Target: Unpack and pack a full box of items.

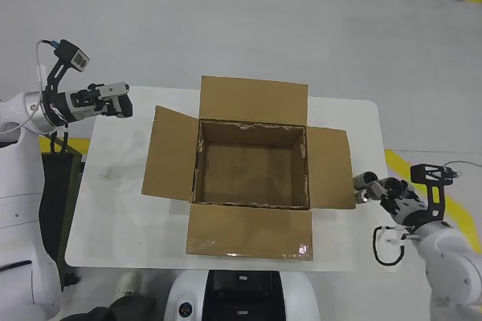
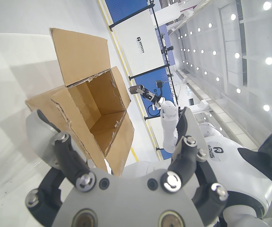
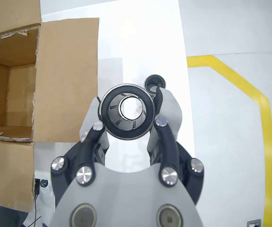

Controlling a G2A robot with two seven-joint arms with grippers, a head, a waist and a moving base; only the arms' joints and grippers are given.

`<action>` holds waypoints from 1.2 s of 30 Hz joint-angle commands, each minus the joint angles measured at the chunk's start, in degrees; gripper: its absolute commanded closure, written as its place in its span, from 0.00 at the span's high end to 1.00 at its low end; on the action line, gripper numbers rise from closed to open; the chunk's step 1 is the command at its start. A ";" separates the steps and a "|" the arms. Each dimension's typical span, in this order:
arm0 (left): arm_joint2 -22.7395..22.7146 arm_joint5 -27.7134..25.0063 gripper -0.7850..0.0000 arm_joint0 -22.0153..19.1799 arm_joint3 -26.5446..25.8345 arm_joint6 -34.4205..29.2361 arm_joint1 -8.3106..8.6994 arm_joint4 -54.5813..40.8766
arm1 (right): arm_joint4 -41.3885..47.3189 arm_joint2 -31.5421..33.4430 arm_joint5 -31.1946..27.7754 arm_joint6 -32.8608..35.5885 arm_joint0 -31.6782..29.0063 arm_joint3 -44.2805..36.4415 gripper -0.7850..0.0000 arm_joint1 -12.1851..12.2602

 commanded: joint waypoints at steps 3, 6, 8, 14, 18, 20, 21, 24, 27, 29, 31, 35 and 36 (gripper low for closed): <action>0.00 0.00 1.00 0.00 0.00 0.00 0.00 0.00 | 0.45 -0.07 -0.26 -1.02 -2.21 0.63 0.00 -0.03; 0.00 0.00 1.00 0.00 0.00 0.00 0.00 0.00 | 0.71 -0.43 -0.37 -2.12 -3.17 1.73 0.00 -0.06; 0.00 0.00 1.00 0.00 0.00 0.00 0.00 0.00 | 1.45 -0.44 -0.18 -2.80 -3.75 2.74 0.00 -0.09; 0.00 0.00 1.00 0.00 0.00 0.00 0.00 0.00 | 1.35 -0.66 -0.22 -3.11 -5.89 6.02 0.00 -0.06; 0.00 0.00 1.00 0.00 0.00 0.00 0.00 0.00 | 2.75 -0.30 -0.30 -4.40 -6.63 8.16 0.00 -0.09; 0.00 0.00 1.00 0.00 0.00 0.00 0.00 0.00 | 3.19 -0.13 -0.44 -5.10 -6.67 9.45 0.00 -0.07; 0.00 0.00 1.00 0.00 0.00 0.00 0.00 0.00 | 3.46 -0.10 -0.64 -5.34 -6.47 10.25 0.00 -0.05; 0.00 0.00 1.00 0.00 0.00 0.00 0.00 0.00 | 4.61 -0.25 -1.03 -5.90 -5.07 12.86 0.00 0.01; 0.00 0.00 1.00 0.00 0.00 0.00 0.00 0.00 | 3.65 -0.73 -1.15 -5.90 -3.38 14.89 0.00 0.16; 0.00 0.00 1.00 0.00 0.00 0.00 0.00 0.00 | 3.22 -1.37 -0.89 -5.78 -2.20 15.90 0.00 0.22; 0.00 0.00 1.00 0.00 0.00 0.00 0.00 0.00 | 2.71 -1.96 -0.36 -5.53 -1.16 16.79 0.00 0.27; 0.00 0.00 1.00 0.00 0.00 0.00 0.00 0.00 | 2.27 -2.99 0.41 -5.13 0.37 18.03 0.00 0.34; 0.00 0.00 1.00 0.00 0.00 0.00 0.00 0.00 | 2.23 -3.23 0.49 -5.18 0.69 18.36 0.00 0.36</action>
